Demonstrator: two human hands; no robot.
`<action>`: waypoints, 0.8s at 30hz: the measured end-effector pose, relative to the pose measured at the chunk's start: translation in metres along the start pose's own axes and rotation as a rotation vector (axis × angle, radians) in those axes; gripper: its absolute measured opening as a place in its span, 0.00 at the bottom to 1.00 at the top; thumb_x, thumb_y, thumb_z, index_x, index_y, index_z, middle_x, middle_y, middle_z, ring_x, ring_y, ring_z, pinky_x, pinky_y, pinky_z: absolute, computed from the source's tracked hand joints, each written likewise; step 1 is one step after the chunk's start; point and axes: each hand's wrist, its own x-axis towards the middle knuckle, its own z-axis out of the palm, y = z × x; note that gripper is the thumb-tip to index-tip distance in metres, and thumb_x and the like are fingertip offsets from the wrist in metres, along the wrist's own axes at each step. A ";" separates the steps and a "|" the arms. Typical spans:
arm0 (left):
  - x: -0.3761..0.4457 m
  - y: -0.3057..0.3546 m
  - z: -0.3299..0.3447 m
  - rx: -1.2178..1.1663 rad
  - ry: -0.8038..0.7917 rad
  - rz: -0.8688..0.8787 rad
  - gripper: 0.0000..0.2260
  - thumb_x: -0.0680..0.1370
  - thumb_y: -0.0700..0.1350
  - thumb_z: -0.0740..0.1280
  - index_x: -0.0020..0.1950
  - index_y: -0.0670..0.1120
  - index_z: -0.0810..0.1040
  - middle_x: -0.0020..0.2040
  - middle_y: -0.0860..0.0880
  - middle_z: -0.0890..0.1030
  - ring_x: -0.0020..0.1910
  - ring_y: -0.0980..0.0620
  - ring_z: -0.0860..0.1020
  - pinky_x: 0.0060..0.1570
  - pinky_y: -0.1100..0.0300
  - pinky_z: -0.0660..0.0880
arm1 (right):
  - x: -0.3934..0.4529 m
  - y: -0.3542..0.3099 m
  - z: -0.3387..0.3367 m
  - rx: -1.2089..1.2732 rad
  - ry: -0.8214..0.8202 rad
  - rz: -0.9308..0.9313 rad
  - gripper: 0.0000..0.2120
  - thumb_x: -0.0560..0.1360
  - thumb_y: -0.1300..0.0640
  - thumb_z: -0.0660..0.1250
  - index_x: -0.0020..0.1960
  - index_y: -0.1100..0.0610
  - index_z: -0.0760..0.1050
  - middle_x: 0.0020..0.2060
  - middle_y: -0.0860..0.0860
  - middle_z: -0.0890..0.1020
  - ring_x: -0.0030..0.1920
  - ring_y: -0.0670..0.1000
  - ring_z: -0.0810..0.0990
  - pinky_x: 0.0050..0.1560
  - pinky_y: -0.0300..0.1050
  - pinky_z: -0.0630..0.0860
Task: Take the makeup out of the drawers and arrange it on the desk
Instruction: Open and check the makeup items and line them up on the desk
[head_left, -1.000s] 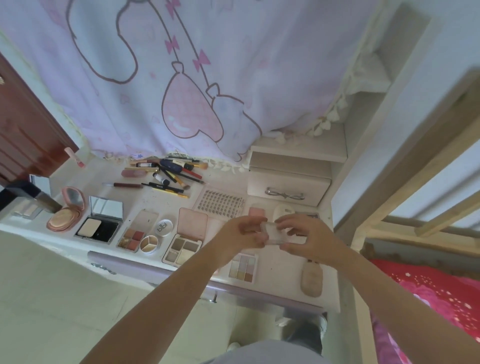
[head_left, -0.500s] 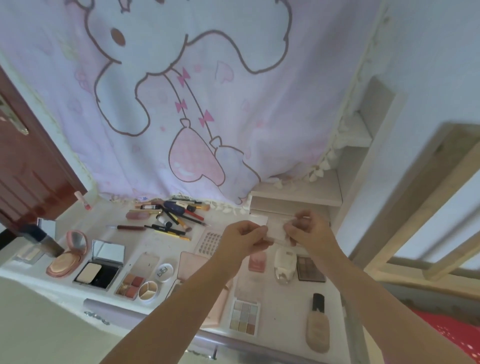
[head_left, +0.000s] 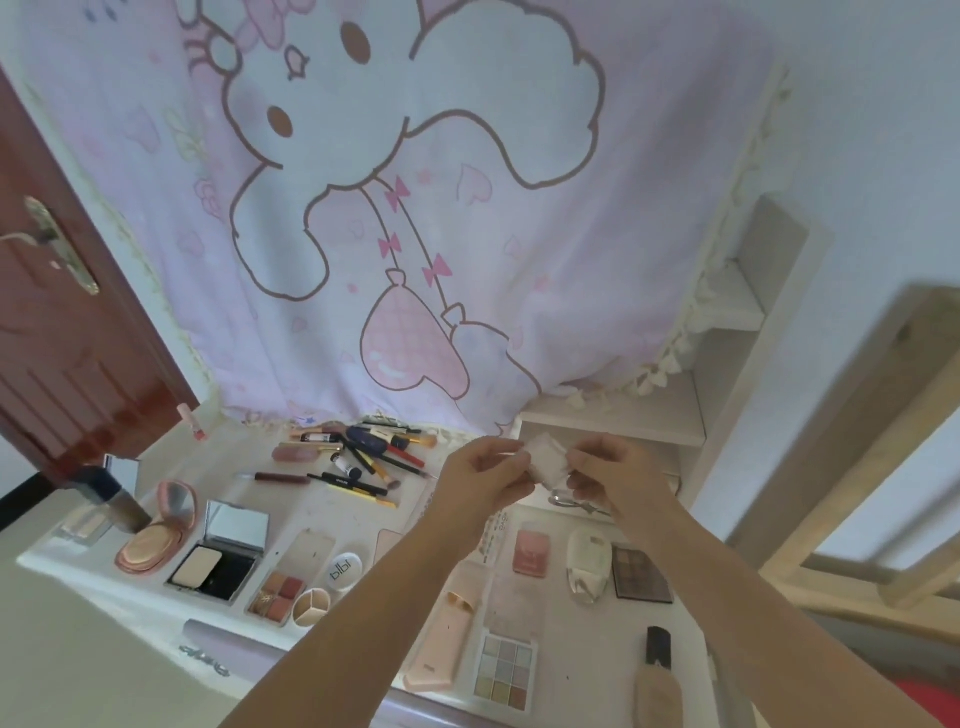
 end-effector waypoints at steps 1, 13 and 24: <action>-0.001 0.001 -0.004 0.007 -0.033 0.006 0.10 0.74 0.31 0.66 0.38 0.44 0.79 0.33 0.51 0.83 0.35 0.53 0.80 0.38 0.66 0.79 | 0.001 -0.003 -0.001 0.054 -0.030 0.041 0.10 0.74 0.70 0.61 0.37 0.62 0.73 0.23 0.52 0.76 0.20 0.43 0.74 0.23 0.33 0.72; -0.011 0.004 -0.017 0.212 -0.118 0.104 0.20 0.71 0.29 0.67 0.25 0.51 0.79 0.30 0.55 0.81 0.30 0.60 0.78 0.36 0.67 0.76 | -0.013 -0.019 0.000 -0.328 -0.257 0.000 0.04 0.73 0.60 0.67 0.40 0.53 0.77 0.34 0.49 0.81 0.33 0.45 0.81 0.39 0.35 0.79; -0.014 -0.006 -0.015 0.350 -0.192 0.089 0.13 0.69 0.28 0.69 0.30 0.44 0.76 0.39 0.54 0.83 0.31 0.61 0.80 0.34 0.70 0.75 | -0.020 -0.014 -0.014 -0.597 -0.265 -0.121 0.06 0.64 0.55 0.76 0.38 0.46 0.81 0.37 0.52 0.84 0.39 0.48 0.78 0.43 0.40 0.73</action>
